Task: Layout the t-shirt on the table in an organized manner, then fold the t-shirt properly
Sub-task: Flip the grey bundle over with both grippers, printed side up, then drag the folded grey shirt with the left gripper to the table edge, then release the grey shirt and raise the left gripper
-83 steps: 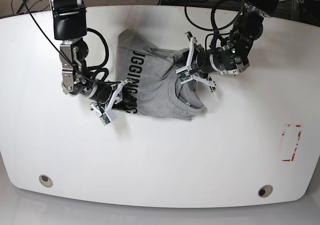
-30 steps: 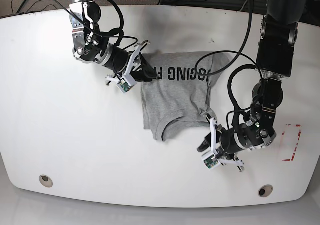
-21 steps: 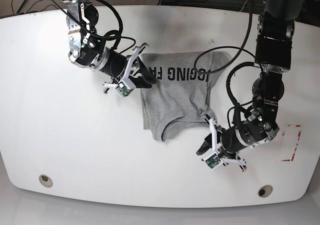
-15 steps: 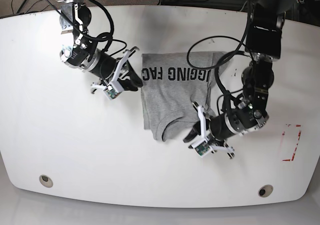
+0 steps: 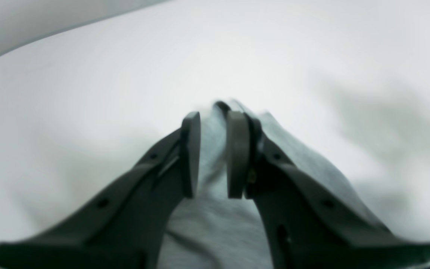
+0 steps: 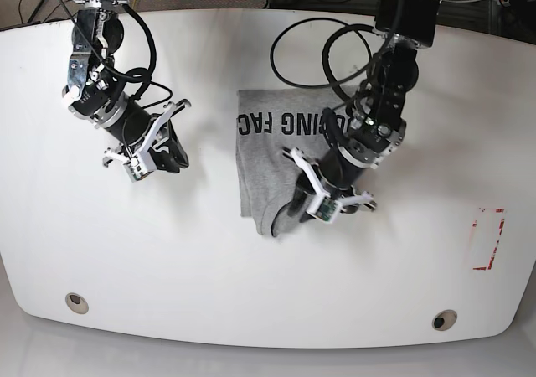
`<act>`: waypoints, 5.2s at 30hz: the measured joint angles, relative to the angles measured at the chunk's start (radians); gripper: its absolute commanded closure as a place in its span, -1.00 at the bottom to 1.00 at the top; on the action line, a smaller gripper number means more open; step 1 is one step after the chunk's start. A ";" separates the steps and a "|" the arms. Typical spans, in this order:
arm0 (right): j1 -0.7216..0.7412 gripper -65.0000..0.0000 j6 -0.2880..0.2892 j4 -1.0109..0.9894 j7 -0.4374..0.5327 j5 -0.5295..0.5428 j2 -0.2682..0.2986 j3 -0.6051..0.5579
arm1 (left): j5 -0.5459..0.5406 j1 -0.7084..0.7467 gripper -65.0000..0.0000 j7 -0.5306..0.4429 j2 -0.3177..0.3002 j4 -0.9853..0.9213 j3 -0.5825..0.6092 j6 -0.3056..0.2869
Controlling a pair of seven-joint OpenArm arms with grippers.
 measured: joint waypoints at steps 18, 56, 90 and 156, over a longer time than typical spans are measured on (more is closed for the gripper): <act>0.000 0.71 0.002 0.000 0.000 0.003 0.000 0.035 | 0.105 0.085 0.64 -0.051 0.086 -0.197 0.034 0.001; -0.030 0.71 0.006 0.042 0.000 0.012 -0.006 0.032 | -0.013 0.231 0.64 -0.115 -0.343 -0.241 -0.426 -0.458; -0.032 0.71 0.006 0.058 -0.001 0.011 -0.008 0.031 | 0.068 0.240 0.65 -0.011 -0.576 -0.459 -0.703 -0.436; -0.111 0.69 0.010 0.114 -0.060 0.011 -0.003 0.034 | 0.116 0.230 0.64 0.085 -0.346 -0.013 -0.758 -0.447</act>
